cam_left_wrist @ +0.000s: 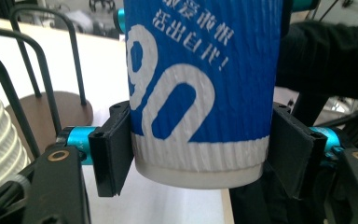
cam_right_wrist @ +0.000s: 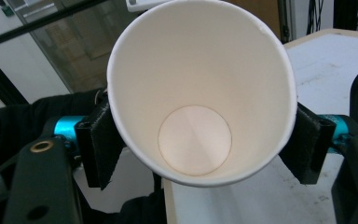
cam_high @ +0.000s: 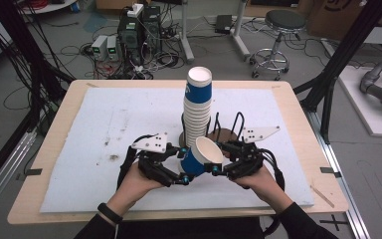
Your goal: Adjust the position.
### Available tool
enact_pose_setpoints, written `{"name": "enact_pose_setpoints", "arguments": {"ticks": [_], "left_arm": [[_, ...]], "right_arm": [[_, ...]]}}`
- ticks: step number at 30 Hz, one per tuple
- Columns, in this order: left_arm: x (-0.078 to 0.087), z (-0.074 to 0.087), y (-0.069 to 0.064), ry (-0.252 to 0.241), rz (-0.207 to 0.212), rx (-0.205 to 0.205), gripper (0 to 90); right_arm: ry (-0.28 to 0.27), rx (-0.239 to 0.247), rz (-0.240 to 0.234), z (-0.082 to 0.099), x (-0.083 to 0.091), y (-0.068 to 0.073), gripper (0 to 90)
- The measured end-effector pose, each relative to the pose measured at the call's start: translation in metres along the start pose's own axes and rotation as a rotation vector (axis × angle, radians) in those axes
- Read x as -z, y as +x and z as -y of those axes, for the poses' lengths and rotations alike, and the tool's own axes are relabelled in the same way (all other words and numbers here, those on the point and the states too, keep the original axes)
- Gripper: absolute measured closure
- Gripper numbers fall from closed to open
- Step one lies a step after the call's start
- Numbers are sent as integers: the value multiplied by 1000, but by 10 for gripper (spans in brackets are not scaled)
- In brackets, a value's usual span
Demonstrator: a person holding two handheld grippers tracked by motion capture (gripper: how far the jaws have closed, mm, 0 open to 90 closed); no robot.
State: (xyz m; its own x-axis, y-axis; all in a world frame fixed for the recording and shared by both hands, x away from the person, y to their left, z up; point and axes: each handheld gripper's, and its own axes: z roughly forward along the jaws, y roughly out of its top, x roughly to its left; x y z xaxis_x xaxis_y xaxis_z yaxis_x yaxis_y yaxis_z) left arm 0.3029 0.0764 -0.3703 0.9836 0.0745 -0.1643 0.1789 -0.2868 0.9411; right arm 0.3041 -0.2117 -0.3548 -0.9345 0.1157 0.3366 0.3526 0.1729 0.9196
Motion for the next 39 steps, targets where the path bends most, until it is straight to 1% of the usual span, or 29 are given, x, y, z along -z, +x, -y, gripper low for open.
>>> {"name": "enact_pose_setpoints", "arguments": {"ticks": [1, 3, 4, 5, 6, 8, 9, 11, 12, 13, 14, 15, 16, 17, 19, 20, 21, 22, 23, 24, 25, 26, 27, 28, 29, 30, 35, 37, 39], "left_arm": [[-1, 0, 0, 16, -1, -4, 300], [-3, -2, -2, 73, -19, -20, 285], [-4, -3, -3, 102, -32, -22, 242], [-6, -3, -4, 130, -36, -29, 242], [-8, -4, -5, 160, -41, -45, 242], [-12, -4, -8, 216, -61, -72, 241], [-15, -4, -8, 234, -60, -74, 237], [-19, -3, -9, 250, -61, -81, 237], [-22, -2, -9, 257, -53, -77, 249], [-22, -2, -9, 257, -53, -77, 283], [-22, -1, -9, 255, -41, -76, 283], [-23, 0, -9, 252, -46, -79, 300], [-22, 0, -8, 232, -49, -86, 300], [-22, 0, -8, 232, -49, -86, 300], [-18, 0, -7, 171, -60, -83, 300], [-18, 0, -7, 171, -60, -83, 301], [-15, 0, -6, 109, -46, -61, 301], [-15, 0, -6, 109, -46, -61, 302], [-12, 0, -6, 55, -42, -50, 302], [-12, 0, -6, 55, -42, -50, 303], [-11, 0, -6, 39, -36, -45, 303], [-11, -1, -7, 32, -37, -52, 303], [-11, -1, -7, 32, -37, -52, 303], [-12, 0, -7, 34, -35, -56, 303], [-13, 0, -7, 36, -29, -55, 303], [-14, 1, -7, 36, -30, -60, 303], [-19, 2, -8, 25, -15, -53, 304], [-20, 2, -8, 32, -13, -55, 304], [-21, 3, -9, 30, -8, -54, 303]], "right_arm": [[0, 0, 0, 0, 0, 0, 252], [40, 24, 10, -1, 0, 1, 252], [95, 62, 43, -3, -1, 4, 253], [124, 77, 56, -4, -2, 5, 254], [124, 77, 56, -4, -2, 5, 254], [161, 89, 65, -6, -2, 6, 254], [185, 92, 72, -7, -3, 7, 254], [225, 101, 69, -8, -5, 9, 254], [244, 117, 72, -8, -7, 12, 254], [244, 117, 72, -8, -7, 12, 254], [257, 124, 71, -8, -8, 13, 253], [260, 129, 79, -8, -9, 14, 251], [248, 138, 89, -8, -11, 14, 223], [231, 134, 89, -7, -11, 14, 215], [185, 116, 91, -6, -11, 14, 203], [185, 116, 91, -6, -11, 14, 203], [148, 89, 78, -4, -11, 12, 200], [148, 89, 78, -4, -11, 12, 200], [110, 67, 72, -1, -12, 11, 196], [110, 67, 72, -1, -12, 11, 196], [89, 59, 71, 0, -13, 10, 196], [53, 51, 52, 1, -14, 10, 196], [53, 51, 52, 1, -14, 10, 196], [10, 46, 38, 1, -15, 12, 196], [10, 46, 38, 1, -15, 12, 196], [-25, 45, 39, 0, -14, 13, 184], [-42, 47, 30, 0, -14, 15, 185], [-44, 58, 36, 0, -15, 15, 185], [-44, 66, 30, 1, -15, 15, 189]]}}
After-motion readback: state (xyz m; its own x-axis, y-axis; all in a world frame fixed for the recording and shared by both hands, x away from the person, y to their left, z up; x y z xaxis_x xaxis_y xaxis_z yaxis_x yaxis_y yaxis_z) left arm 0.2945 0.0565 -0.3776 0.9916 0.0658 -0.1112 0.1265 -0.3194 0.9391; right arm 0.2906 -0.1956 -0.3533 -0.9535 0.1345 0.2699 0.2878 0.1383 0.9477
